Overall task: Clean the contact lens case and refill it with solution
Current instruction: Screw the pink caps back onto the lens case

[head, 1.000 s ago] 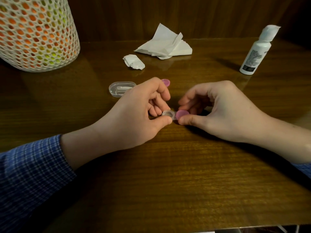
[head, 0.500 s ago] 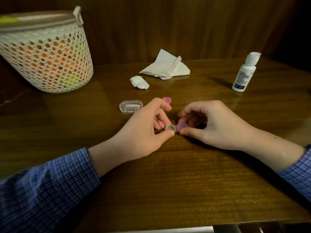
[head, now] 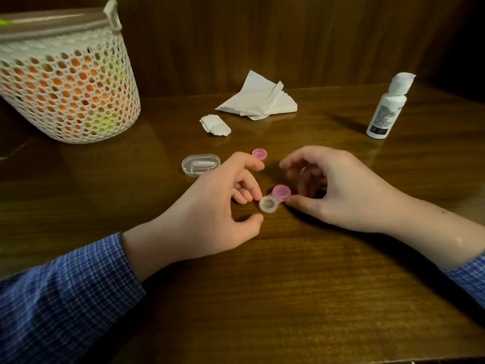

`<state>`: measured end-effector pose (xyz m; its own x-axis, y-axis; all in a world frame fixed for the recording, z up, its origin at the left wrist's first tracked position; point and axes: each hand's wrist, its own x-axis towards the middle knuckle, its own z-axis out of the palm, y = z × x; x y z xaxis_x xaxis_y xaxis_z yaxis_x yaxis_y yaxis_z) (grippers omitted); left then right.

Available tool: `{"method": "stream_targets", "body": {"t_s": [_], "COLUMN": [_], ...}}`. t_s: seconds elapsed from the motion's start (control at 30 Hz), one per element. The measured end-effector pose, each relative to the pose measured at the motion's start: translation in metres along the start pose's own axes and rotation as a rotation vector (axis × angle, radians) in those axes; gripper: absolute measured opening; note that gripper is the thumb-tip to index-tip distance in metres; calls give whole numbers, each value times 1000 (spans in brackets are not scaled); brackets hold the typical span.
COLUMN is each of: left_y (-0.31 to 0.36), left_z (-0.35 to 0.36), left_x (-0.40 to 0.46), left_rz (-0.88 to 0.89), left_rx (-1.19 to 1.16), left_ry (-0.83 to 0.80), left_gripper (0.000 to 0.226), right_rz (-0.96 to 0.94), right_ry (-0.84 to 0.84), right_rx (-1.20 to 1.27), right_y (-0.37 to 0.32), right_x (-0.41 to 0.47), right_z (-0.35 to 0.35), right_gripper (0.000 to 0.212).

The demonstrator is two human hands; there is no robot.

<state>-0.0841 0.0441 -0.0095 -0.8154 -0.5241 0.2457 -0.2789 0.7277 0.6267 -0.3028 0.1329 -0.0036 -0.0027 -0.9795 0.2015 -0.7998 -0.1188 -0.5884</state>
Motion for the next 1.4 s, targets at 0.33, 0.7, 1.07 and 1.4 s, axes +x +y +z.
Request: {"method": "stream_targets", "body": {"t_s": [0.33, 0.7, 1.07, 1.4], "left_y": [4, 2, -7, -7], "left_z": [0, -3, -3, -3], "left_x": [-4, -5, 0, -1], "left_rz": [53, 39, 56, 76], "left_rx": [49, 91, 56, 68], "left_ry": [48, 203, 33, 25], "left_gripper": [68, 33, 14, 13], "right_rz": [36, -62, -104, 110], "right_ry": [-98, -62, -52, 202], "right_rx": [173, 87, 185, 140], "right_y": [-2, -8, -8, 16], "right_x": [-4, -3, 0, 46], "right_z": [0, 14, 22, -2], "right_gripper": [37, 64, 50, 30]}}
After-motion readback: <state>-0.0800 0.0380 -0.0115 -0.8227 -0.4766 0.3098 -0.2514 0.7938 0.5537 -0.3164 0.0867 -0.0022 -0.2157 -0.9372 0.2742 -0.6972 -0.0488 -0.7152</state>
